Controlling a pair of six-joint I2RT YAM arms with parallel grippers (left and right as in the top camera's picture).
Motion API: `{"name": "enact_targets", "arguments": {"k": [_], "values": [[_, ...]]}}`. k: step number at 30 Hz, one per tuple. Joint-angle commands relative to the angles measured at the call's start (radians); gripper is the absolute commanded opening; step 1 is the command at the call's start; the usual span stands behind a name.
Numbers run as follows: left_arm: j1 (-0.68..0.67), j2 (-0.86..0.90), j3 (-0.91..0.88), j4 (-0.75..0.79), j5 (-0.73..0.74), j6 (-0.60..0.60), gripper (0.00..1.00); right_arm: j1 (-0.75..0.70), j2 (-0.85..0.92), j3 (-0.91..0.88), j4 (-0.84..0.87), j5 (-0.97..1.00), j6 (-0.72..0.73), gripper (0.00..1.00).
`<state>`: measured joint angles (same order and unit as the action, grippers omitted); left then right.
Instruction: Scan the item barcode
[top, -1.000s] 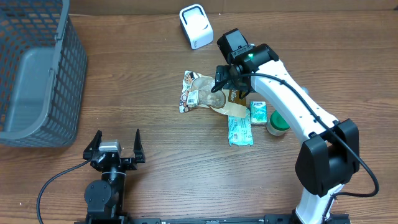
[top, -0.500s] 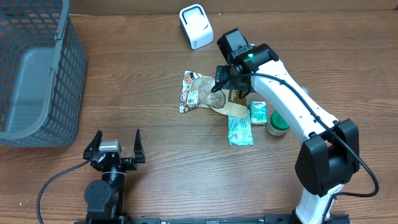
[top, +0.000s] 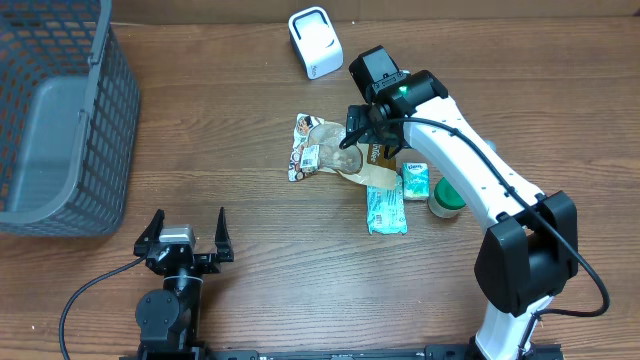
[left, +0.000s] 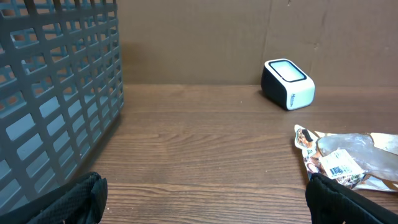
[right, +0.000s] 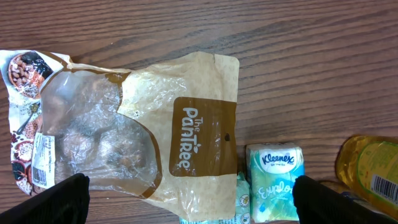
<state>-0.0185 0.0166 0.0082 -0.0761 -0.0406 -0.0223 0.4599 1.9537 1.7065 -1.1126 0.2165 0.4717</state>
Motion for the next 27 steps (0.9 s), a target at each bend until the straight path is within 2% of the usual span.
{"name": "enact_targets", "arguments": {"k": [1,18,22,27], "values": [[0.007,-0.012,-0.003,0.0,0.008,0.016,1.0,0.003,-0.014,0.003,0.004,0.007,0.007,1.0],[0.007,-0.012,-0.003,0.0,0.008,0.016,1.0,0.003,-0.017,0.0,0.007,0.007,0.007,1.0],[0.007,-0.012,-0.003,0.0,0.008,0.016,1.0,0.005,-0.066,0.0,0.007,0.007,0.007,1.0],[0.007,-0.012,-0.003,0.0,0.008,0.016,1.0,0.005,-0.207,0.0,0.007,0.008,0.007,1.0]]}}
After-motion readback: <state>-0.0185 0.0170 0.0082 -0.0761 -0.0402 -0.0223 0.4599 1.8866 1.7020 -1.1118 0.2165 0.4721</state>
